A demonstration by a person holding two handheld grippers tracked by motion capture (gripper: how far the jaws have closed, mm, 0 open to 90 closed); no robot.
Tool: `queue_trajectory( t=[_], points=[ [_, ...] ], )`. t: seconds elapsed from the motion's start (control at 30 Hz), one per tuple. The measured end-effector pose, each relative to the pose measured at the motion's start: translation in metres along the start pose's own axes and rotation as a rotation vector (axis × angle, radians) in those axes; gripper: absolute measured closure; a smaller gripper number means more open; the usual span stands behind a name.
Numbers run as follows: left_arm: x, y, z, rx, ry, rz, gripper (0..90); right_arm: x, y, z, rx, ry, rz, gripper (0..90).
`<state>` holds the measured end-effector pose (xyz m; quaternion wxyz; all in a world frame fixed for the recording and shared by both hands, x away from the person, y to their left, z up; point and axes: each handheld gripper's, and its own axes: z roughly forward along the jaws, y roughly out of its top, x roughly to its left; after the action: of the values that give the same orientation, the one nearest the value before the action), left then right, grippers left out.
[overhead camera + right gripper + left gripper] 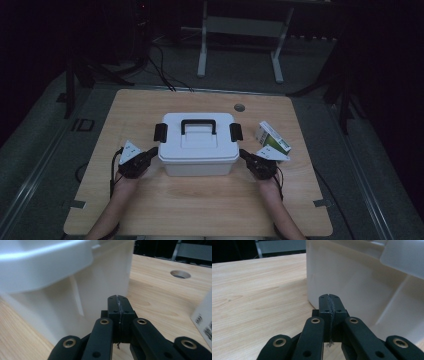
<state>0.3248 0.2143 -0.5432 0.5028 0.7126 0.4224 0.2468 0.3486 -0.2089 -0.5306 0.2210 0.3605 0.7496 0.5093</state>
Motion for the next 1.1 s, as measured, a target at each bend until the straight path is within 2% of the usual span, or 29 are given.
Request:
queue_trajectory(
  t=[0.27,0.3,0.43,0.5,0.7,0.9,1.1],
  points=[
    [-0.006,0.003,0.011,0.003,-0.055,0.002,89.6,0.007,0.008,0.015,-0.002,0.029,-0.009,90.0],
    [-0.006,0.004,0.011,0.001,-0.046,0.004,89.7,0.008,0.009,0.016,-0.001,0.023,-0.012,90.0],
    [-0.004,0.004,0.012,-0.005,-0.061,-0.026,89.7,0.006,0.011,0.017,-0.005,0.030,-0.001,90.0],
    [-0.005,0.004,0.012,-0.006,-0.058,-0.025,89.8,0.008,0.011,0.016,0.001,0.022,-0.017,90.0],
    [-0.008,0.004,0.012,-0.001,-0.073,-0.042,89.9,0.007,0.009,0.014,-0.002,0.024,0.003,90.0],
    [-0.014,0.004,0.009,0.015,-0.078,-0.024,89.9,0.007,0.008,0.008,0.005,0.026,0.009,90.0],
    [-0.020,0.003,0.006,0.019,-0.095,-0.031,89.9,0.009,0.004,-0.001,0.005,0.029,0.004,90.0]
  ],
)
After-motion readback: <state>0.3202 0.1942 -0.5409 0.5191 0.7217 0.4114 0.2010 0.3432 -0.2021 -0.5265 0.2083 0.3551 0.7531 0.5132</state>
